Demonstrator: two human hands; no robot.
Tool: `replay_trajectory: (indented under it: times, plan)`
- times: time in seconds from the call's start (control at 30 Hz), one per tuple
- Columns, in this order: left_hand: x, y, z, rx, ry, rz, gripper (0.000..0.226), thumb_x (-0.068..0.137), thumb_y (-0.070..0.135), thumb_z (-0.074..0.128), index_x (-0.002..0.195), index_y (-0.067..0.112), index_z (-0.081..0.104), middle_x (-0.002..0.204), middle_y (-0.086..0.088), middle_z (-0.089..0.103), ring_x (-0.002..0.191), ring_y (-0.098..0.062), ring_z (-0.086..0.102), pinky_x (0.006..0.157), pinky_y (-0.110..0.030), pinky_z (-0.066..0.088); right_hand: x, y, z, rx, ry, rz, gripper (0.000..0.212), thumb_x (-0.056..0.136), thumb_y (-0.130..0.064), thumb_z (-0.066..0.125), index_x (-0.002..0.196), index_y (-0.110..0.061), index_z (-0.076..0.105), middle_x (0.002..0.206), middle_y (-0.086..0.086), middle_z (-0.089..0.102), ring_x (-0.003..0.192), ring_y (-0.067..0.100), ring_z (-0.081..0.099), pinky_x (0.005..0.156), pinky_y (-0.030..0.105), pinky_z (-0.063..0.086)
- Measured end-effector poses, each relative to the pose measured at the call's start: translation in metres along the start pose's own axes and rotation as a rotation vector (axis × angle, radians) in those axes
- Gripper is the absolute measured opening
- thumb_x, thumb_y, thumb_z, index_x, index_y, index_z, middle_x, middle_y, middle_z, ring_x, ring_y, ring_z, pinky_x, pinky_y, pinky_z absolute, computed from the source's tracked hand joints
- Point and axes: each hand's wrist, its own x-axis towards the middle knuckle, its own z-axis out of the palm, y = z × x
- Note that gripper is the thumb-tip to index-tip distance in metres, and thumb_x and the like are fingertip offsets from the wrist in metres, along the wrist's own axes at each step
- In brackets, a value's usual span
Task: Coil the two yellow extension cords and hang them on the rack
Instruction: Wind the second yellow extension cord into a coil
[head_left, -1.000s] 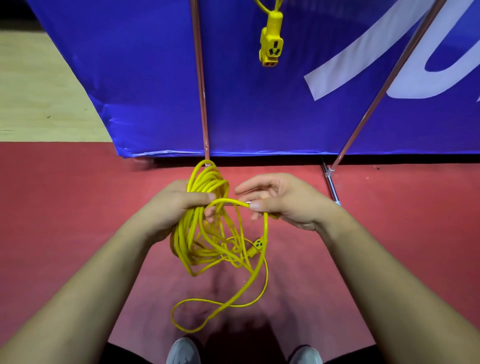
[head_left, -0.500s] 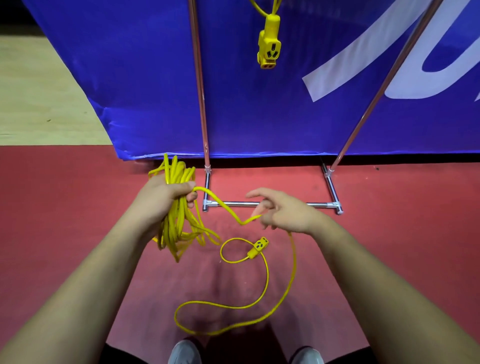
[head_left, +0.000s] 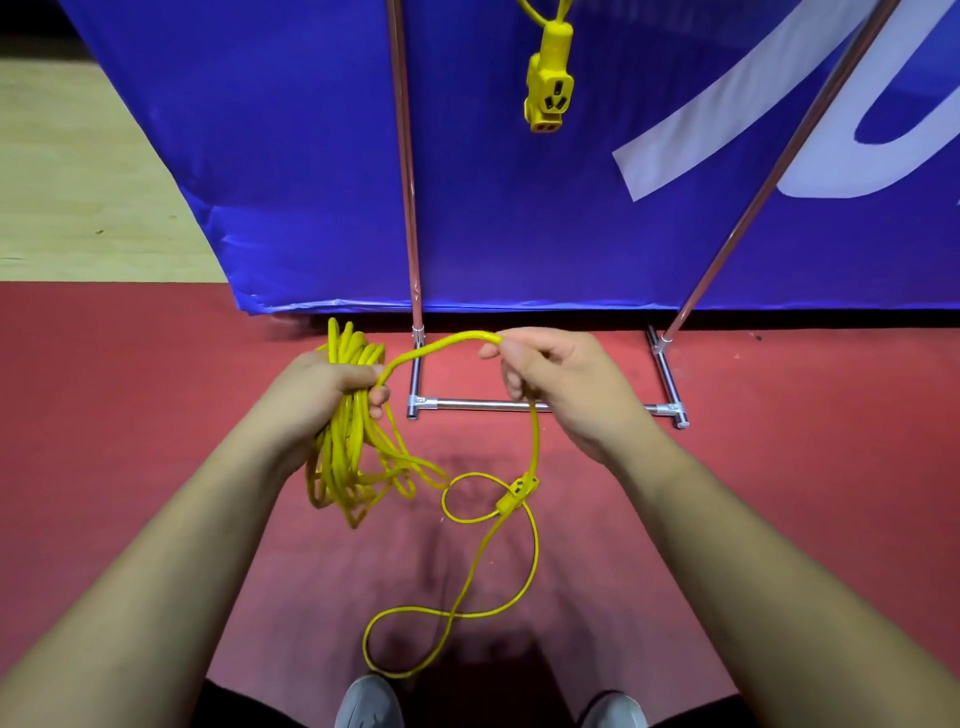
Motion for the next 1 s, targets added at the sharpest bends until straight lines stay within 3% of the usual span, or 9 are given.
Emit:
replay_trajectory:
  times: [0.07, 0.13, 0.33, 0.47, 0.57, 0.63, 0.77, 0.83, 1.0]
  plan:
    - [-0.006, 0.002, 0.001, 0.076, -0.031, -0.031, 0.009, 0.089, 0.002, 0.054, 0.089, -0.004, 0.061, 0.070, -0.020, 0.066, 0.056, -0.024, 0.063, 0.055, -0.031, 0.055, 0.004, 0.005, -0.006, -0.133, 0.136, 0.026, 0.023, 0.099, -0.013, 0.052, 0.090, -0.009, 0.073, 0.064, 0.000, 0.051, 0.057, 0.012, 0.042, 0.055, 0.023, 0.035]
    - [-0.012, 0.004, 0.002, 0.092, -0.098, -0.095, 0.014, 0.087, 0.001, 0.057, 0.094, -0.010, 0.062, 0.084, -0.024, 0.072, 0.071, -0.031, 0.070, 0.069, -0.041, 0.058, 0.005, 0.008, -0.014, -0.292, 0.124, 0.025, 0.025, 0.100, -0.012, 0.050, 0.090, -0.002, 0.071, 0.061, -0.002, 0.049, 0.051, 0.004, 0.039, 0.053, 0.017, 0.032]
    - [-0.018, 0.009, 0.004, 0.047, -0.191, -0.122, 0.028, 0.086, 0.001, 0.057, 0.108, -0.015, 0.058, 0.099, -0.027, 0.070, 0.099, -0.041, 0.066, 0.082, -0.046, 0.056, 0.004, -0.016, -0.021, -0.491, -0.333, 0.186, 0.026, 0.098, -0.012, 0.052, 0.080, -0.004, 0.068, 0.053, -0.004, 0.041, 0.041, 0.002, 0.031, 0.043, 0.017, 0.027]
    - [-0.024, 0.007, 0.021, 0.039, -0.321, -0.087, 0.037, 0.078, 0.005, 0.066, 0.110, -0.013, 0.060, 0.101, -0.028, 0.069, 0.095, -0.040, 0.068, 0.084, -0.048, 0.056, -0.003, -0.018, -0.004, -0.268, -0.540, 0.297, 0.029, 0.102, -0.017, 0.046, 0.077, -0.007, 0.057, 0.048, -0.010, 0.036, 0.042, 0.008, 0.022, 0.043, 0.022, 0.016]
    - [-0.029, 0.008, 0.036, 0.011, -0.381, -0.056, 0.018, 0.074, 0.011, 0.069, 0.083, -0.003, 0.072, 0.079, -0.023, 0.071, 0.071, -0.032, 0.071, 0.065, -0.037, 0.058, 0.000, -0.016, 0.007, -0.073, -0.418, 0.295, 0.030, 0.103, -0.019, 0.044, 0.080, -0.007, 0.058, 0.048, -0.003, 0.033, 0.041, 0.010, 0.021, 0.042, 0.021, 0.015]
    - [-0.028, 0.011, 0.036, -0.116, -0.395, -0.044, 0.023, 0.064, 0.024, 0.080, 0.068, 0.005, 0.068, 0.060, -0.011, 0.062, 0.051, -0.022, 0.060, 0.056, -0.029, 0.051, 0.001, -0.015, 0.003, -0.063, -0.347, 0.262, 0.027, 0.102, -0.022, 0.046, 0.091, -0.002, 0.060, 0.049, 0.001, 0.040, 0.041, 0.014, 0.034, 0.041, 0.020, 0.027]
    - [-0.020, 0.014, 0.027, -0.450, -0.369, -0.080, 0.034, 0.056, 0.024, 0.084, 0.075, 0.012, 0.059, 0.053, 0.001, 0.046, 0.045, -0.014, 0.045, 0.057, -0.030, 0.050, -0.003, 0.005, -0.022, -0.187, -0.390, 0.288, 0.006, 0.095, -0.011, 0.058, 0.095, -0.006, 0.056, 0.072, 0.009, 0.062, 0.071, 0.024, 0.058, 0.068, 0.031, 0.046]
    - [-0.021, 0.014, 0.025, -0.418, -0.381, -0.085, 0.031, 0.057, 0.024, 0.084, 0.074, 0.012, 0.061, 0.055, 0.000, 0.048, 0.047, -0.014, 0.048, 0.057, -0.030, 0.051, -0.007, 0.018, -0.029, -0.227, -0.363, 0.311, 0.007, 0.092, -0.005, 0.061, 0.090, -0.008, 0.056, 0.072, 0.008, 0.064, 0.068, 0.023, 0.058, 0.070, 0.039, 0.044]
    - [-0.022, 0.011, 0.022, -0.181, -0.327, -0.146, 0.019, 0.077, 0.020, 0.063, 0.068, 0.005, 0.071, 0.066, -0.015, 0.065, 0.050, -0.023, 0.061, 0.050, -0.029, 0.053, -0.003, 0.011, -0.029, -0.043, -0.092, 0.250, 0.011, 0.090, -0.007, 0.063, 0.098, 0.000, 0.065, 0.061, 0.004, 0.055, 0.047, 0.010, 0.035, 0.051, 0.027, 0.025]
